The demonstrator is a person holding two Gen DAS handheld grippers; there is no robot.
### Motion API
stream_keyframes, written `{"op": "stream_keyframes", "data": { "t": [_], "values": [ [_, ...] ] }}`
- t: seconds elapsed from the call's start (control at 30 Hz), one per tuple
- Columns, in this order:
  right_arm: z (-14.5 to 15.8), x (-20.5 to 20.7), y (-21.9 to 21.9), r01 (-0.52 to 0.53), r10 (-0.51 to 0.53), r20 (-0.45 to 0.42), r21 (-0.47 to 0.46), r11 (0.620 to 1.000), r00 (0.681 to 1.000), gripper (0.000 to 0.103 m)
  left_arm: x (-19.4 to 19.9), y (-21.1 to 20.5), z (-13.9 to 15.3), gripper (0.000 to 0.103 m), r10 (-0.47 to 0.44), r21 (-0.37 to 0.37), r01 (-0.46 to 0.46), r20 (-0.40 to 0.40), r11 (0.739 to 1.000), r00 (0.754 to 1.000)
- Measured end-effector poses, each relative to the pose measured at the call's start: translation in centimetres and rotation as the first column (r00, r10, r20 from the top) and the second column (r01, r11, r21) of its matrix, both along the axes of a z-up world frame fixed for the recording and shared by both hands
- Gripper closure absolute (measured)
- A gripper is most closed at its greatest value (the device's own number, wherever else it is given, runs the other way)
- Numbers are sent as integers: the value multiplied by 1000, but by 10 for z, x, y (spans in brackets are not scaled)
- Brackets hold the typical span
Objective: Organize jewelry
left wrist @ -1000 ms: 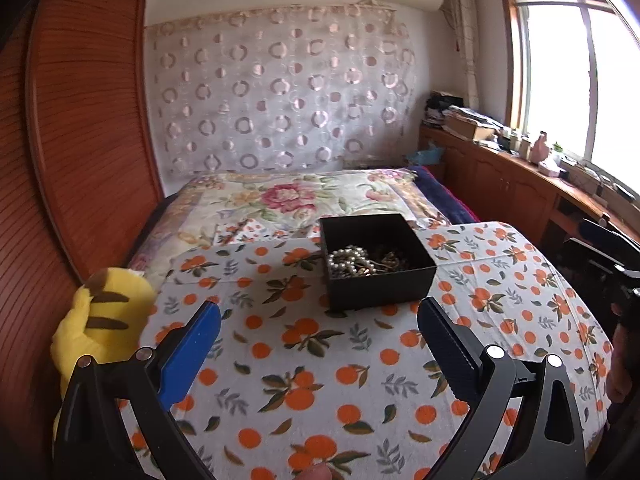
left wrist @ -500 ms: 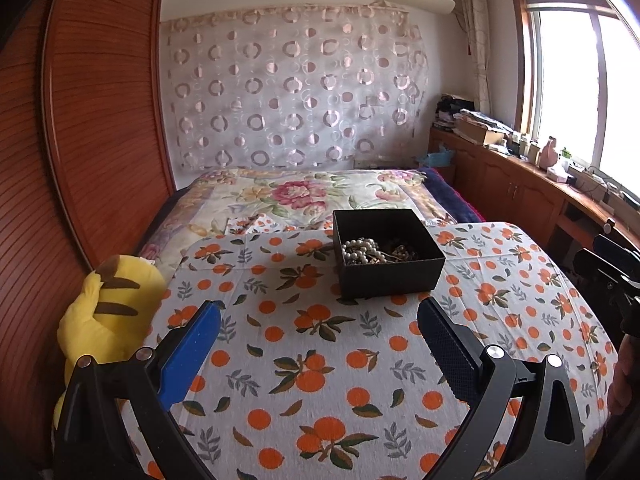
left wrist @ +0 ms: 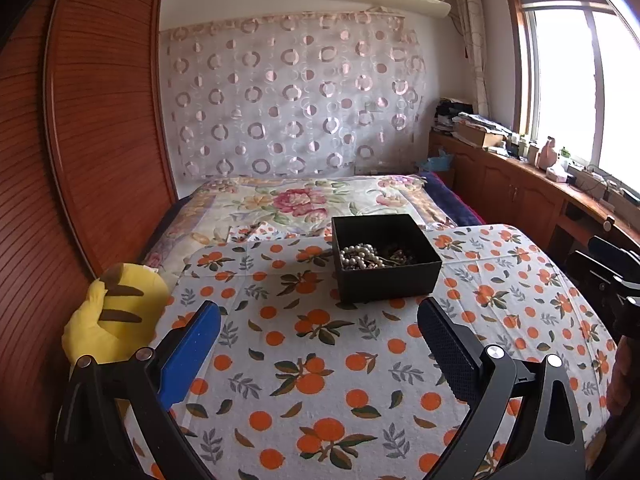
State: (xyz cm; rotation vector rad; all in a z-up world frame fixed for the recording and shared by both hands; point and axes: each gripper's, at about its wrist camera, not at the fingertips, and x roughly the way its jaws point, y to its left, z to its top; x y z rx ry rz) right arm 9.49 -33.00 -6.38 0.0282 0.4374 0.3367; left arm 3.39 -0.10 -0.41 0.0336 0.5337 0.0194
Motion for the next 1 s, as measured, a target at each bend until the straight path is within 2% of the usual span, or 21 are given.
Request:
{"op": "stream_keyframes", "data": {
  "t": [1.0],
  "values": [
    [-2, -1, 1, -1, 1, -6, 5, 1000, 1000, 2, -2, -6, 1, 8, -12, -12, 12, 7, 1000, 1000]
  ]
}}
